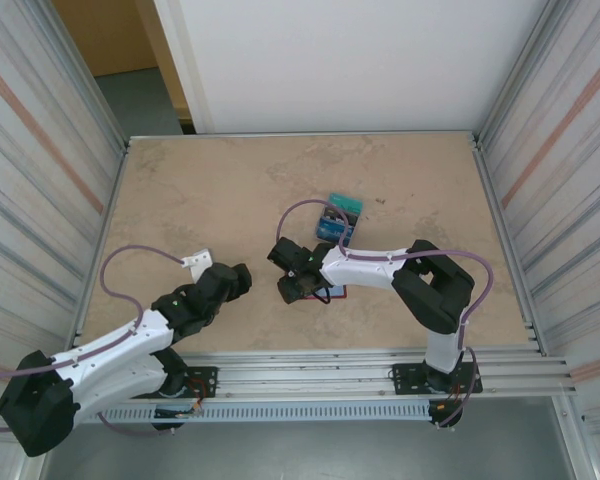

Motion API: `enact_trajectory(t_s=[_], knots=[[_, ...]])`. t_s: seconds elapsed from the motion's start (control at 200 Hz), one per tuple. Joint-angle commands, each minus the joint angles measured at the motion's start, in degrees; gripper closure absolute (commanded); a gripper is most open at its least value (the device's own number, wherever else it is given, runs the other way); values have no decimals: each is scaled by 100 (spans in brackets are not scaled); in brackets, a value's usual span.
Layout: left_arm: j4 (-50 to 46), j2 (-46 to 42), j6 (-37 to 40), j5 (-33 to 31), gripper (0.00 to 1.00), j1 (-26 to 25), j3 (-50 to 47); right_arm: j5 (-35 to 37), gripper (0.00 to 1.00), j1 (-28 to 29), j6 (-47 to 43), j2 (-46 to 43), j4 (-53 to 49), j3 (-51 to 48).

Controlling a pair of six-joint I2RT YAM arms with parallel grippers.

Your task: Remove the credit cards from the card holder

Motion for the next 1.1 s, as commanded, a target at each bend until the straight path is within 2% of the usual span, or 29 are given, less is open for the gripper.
enact_trajectory(t_s=[0.0, 0.641, 0.777, 1.097], knots=[[37, 12, -6, -37, 1, 41, 4, -66, 45, -76, 178, 188, -43, -21], [79, 262, 301, 98, 1, 40, 292, 29, 67, -275, 74, 260, -69, -101], [90, 359, 403, 169, 1, 40, 403, 180, 67, -255, 83, -12, -129, -116], [143, 538, 453, 162, 1, 40, 522, 1076, 63, -140, 116, -416, -477, -106]])
